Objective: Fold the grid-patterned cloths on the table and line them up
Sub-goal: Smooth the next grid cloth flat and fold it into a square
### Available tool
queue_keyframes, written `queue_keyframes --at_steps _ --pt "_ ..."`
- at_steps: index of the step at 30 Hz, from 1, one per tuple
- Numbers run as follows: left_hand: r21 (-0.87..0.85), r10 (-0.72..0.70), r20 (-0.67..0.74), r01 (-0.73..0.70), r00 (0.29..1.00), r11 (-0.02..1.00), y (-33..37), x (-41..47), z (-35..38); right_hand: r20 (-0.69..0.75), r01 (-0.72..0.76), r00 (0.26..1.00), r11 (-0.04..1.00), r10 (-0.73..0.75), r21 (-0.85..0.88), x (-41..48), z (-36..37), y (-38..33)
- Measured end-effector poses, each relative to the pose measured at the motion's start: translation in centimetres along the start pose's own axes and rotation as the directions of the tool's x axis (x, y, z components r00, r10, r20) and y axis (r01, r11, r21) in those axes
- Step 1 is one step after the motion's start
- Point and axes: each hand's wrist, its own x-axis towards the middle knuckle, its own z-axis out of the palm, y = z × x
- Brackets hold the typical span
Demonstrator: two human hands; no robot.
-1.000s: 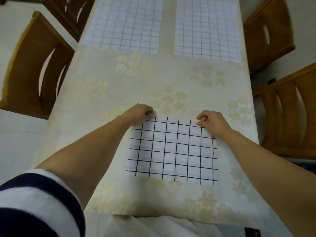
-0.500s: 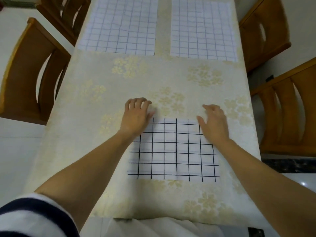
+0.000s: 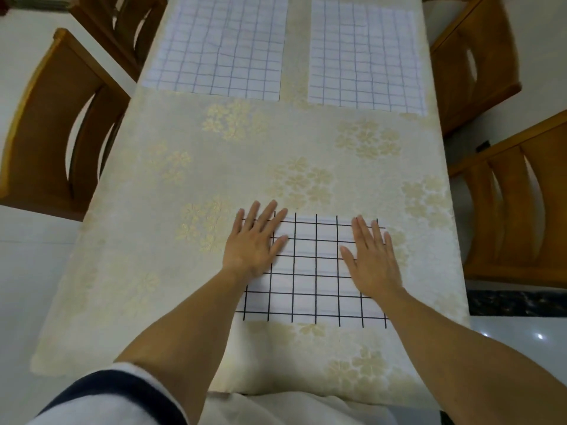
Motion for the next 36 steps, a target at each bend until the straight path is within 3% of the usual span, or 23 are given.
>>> queue_keyframes --at_steps 3,5,8,11,17,20,25,27,29,31,36 --pt "0.006 -0.072 0.023 0.072 0.997 0.997 -0.9 -0.2 -0.5 0.035 -0.018 0.999 1.000 0.019 -0.018 0.3 -0.3 0.3" --pt "-0.018 -0.118 -0.047 0.117 0.992 0.993 0.6 -0.5 -0.9 -0.024 -0.053 0.998 0.998 0.054 0.034 0.2 -0.8 -1.5" --pt "-0.084 -0.002 -0.146 -0.011 0.989 0.996 5.2 -1.7 -0.8 -0.128 0.057 0.991 0.988 -0.038 0.143 -1.0 -1.5 -6.4" --pt "-0.121 0.018 -0.063 -0.026 0.998 0.992 7.3 -3.4 1.7 -0.110 0.120 0.988 0.987 -0.108 0.108 -2.9 0.4 -9.6" --pt "-0.074 -0.042 0.015 0.043 0.999 0.996 5.5 -3.9 2.0 -0.039 0.012 0.999 1.000 -0.011 0.019 -5.1 1.6 -3.3" --pt "-0.064 -0.093 0.004 0.093 0.996 0.994 3.6 -4.0 1.7 -0.008 -0.099 0.995 0.994 0.099 0.037 -5.7 1.2 0.7" --pt "-0.044 -0.050 0.022 0.051 0.998 0.998 2.0 -4.3 0.8 0.018 -0.232 0.973 0.964 0.232 0.127 -5.9 0.1 3.7" --pt "-0.041 0.028 0.012 -0.028 1.000 0.999 2.8 -3.9 -0.2 -0.087 -0.310 0.930 0.888 0.358 0.339 -5.3 -1.0 2.6" --pt "-0.058 0.156 0.019 -0.155 0.988 0.986 4.2 -3.1 -1.2 -0.090 -0.382 0.855 0.736 0.512 0.560 -4.5 -2.2 1.4" --pt "-0.085 0.212 0.080 -0.205 0.974 0.975 5.7 -1.7 -2.2 0.007 -0.444 0.812 0.611 0.583 0.655 -3.6 -3.0 0.7" --pt "-0.071 0.098 0.312 -0.079 0.945 0.994 6.7 0.5 -2.5 0.328 -0.600 0.707 0.287 0.627 0.746 -1.7 -3.7 1.5"
